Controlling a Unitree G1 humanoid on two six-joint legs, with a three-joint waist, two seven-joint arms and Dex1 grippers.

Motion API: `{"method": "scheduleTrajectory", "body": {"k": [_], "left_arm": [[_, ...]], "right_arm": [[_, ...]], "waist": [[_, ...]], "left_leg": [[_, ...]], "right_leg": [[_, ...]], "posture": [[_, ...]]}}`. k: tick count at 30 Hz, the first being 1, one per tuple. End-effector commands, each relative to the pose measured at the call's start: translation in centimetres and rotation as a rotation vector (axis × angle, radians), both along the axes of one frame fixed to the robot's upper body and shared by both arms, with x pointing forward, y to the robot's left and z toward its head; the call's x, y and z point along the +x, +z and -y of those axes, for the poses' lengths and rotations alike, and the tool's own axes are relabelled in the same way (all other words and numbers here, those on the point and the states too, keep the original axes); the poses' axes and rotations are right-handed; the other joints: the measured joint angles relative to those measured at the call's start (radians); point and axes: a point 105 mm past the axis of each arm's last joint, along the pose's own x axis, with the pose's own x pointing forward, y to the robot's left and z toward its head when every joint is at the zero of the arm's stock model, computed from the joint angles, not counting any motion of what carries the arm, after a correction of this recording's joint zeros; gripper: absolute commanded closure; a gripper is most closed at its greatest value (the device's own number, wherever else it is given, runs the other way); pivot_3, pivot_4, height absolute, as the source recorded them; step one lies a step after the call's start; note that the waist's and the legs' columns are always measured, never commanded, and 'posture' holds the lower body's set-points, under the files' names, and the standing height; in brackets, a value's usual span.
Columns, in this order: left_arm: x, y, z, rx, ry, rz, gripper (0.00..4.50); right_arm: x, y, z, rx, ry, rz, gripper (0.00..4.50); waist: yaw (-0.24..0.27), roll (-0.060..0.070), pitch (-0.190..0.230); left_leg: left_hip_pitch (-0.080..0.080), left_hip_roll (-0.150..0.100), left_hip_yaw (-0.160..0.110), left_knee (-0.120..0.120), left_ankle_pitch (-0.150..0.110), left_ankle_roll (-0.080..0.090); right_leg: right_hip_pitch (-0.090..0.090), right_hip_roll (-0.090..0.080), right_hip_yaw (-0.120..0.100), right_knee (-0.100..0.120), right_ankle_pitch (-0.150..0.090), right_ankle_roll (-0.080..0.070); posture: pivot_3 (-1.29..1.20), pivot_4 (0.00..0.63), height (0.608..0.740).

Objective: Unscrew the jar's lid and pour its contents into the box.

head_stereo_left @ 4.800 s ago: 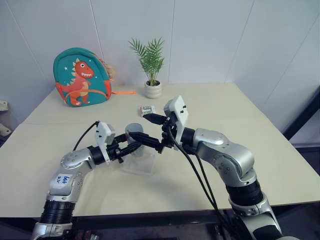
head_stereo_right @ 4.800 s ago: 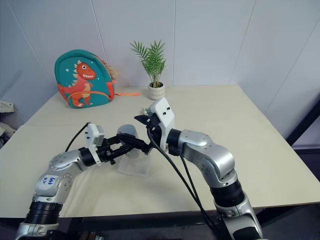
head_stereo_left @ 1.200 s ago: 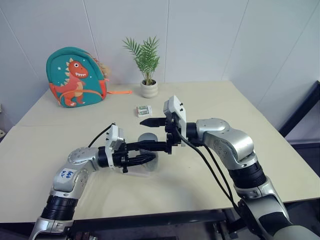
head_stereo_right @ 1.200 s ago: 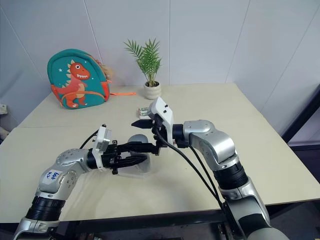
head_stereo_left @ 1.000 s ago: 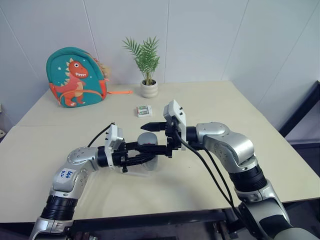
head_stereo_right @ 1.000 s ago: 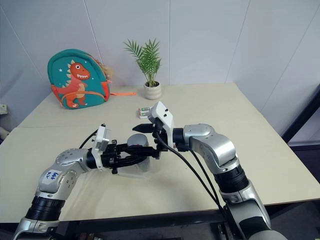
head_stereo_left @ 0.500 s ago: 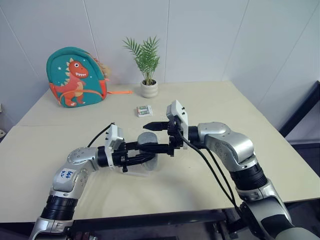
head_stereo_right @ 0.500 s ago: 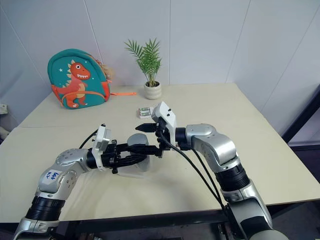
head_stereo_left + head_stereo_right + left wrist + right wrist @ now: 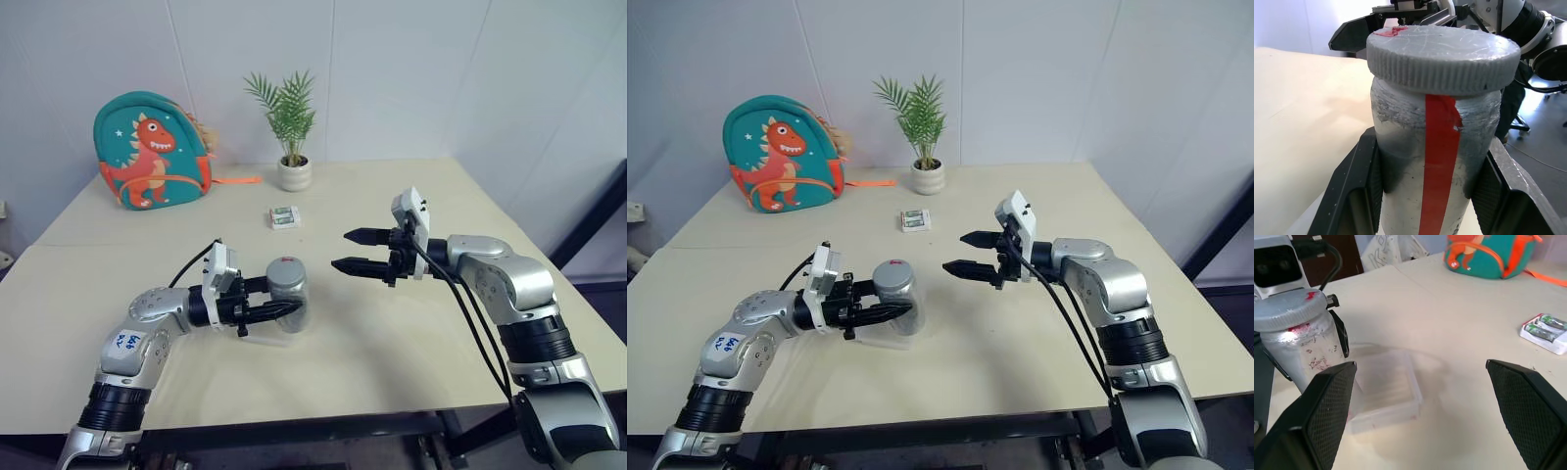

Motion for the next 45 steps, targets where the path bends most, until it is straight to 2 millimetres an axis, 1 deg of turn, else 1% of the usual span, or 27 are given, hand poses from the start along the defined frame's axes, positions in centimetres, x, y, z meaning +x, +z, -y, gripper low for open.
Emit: {"method": "scheduleTrajectory", "body": {"k": [1, 5, 10, 13, 16, 22, 27, 32, 38, 45], "left_arm": [[-0.4, 1.1, 0.1, -0.016, -0.018, 0.053, 2.55], [-0.3, 1.1, 0.0, -0.010, -0.010, 0.052, 2.55], [-0.2, 1.1, 0.0, -0.007, -0.008, 0.051, 2.55], [-0.1, 1.2, 0.1, -0.006, -0.010, 0.051, 2.55], [-0.1, 1.2, 0.2, -0.006, -0.011, 0.052, 2.55], [-0.1, 1.3, 0.3, -0.005, -0.017, 0.050, 2.55], [-0.1, 1.2, 0.3, -0.006, -0.017, 0.048, 2.55], [-0.1, 1.3, 0.3, -0.007, -0.019, 0.048, 2.55], [-0.1, 1.2, 0.3, -0.007, -0.021, 0.048, 2.55], [-0.1, 1.2, 0.4, -0.010, -0.025, 0.048, 2.55]], "right_arm": [[-1.5, 1.6, 0.1, 0.026, 0.070, 0.050, 0.04], [-3.0, 2.2, -1.2, 0.041, 0.159, 0.056, 0.04], [-4.2, 2.8, -3.9, 0.061, 0.211, 0.077, 0.04], [-5.1, 2.8, -5.9, 0.071, 0.253, 0.085, 0.04], [-5.3, 2.9, -7.3, 0.077, 0.257, 0.087, 0.04], [-5.4, 2.6, -8.8, 0.065, 0.264, 0.089, 0.04], [-5.1, 2.2, -9.4, 0.044, 0.250, 0.096, 0.04], [-4.7, 2.1, -9.6, 0.033, 0.227, 0.115, 0.04], [-4.1, 2.6, -8.7, 0.034, 0.199, 0.129, 0.04], [-3.9, 2.4, -7.7, 0.027, 0.185, 0.124, 0.04]], "waist": [[0.001, 0.000, 0.000], [0.003, 0.000, 0.000], [0.002, 0.000, 0.000], [0.003, 0.000, 0.000], [0.004, 0.000, 0.000], [0.006, 0.000, 0.000], [0.004, 0.000, 0.000], [0.004, 0.000, 0.000], [0.004, 0.000, 0.000], [0.004, 0.000, 0.000]], "left_leg": [[0.000, 0.000, 0.000, 0.000, 0.000, 0.000], [0.000, 0.000, 0.000, 0.001, 0.000, 0.000], [0.000, 0.000, 0.000, 0.001, 0.000, 0.000], [0.000, 0.000, -0.001, 0.001, 0.000, 0.000], [0.000, 0.000, -0.001, 0.001, 0.000, 0.000], [0.000, 0.000, -0.001, 0.001, 0.000, 0.000], [0.000, 0.000, -0.001, 0.001, 0.000, 0.000], [0.000, 0.000, -0.001, 0.001, 0.000, 0.000], [0.000, 0.000, -0.001, 0.001, 0.000, 0.000], [0.000, 0.000, -0.001, 0.001, 0.000, 0.000]], "right_leg": [[0.000, 0.000, 0.000, 0.000, 0.000, 0.000], [0.000, 0.000, 0.000, 0.000, 0.000, 0.000], [0.000, 0.000, 0.000, 0.001, 0.000, 0.000], [0.000, 0.000, 0.000, 0.001, 0.000, 0.000], [0.000, 0.000, 0.000, 0.001, 0.000, 0.000], [0.000, 0.000, 0.000, 0.001, 0.000, 0.000], [0.000, 0.000, 0.000, 0.001, 0.000, 0.000], [0.000, 0.000, 0.000, 0.001, 0.000, 0.000], [0.000, 0.000, 0.000, 0.001, 0.000, 0.000], [0.000, 0.000, 0.000, 0.001, 0.000, 0.000]], "posture": [[0.00, 0.150, 0.740], [0.00, 0.150, 0.740], [0.00, 0.150, 0.740], [0.00, 0.150, 0.740], [0.00, 0.150, 0.740], [0.00, 0.150, 0.740], [0.00, 0.150, 0.740], [0.00, 0.150, 0.740], [0.00, 0.150, 0.740], [0.00, 0.150, 0.740]]}}
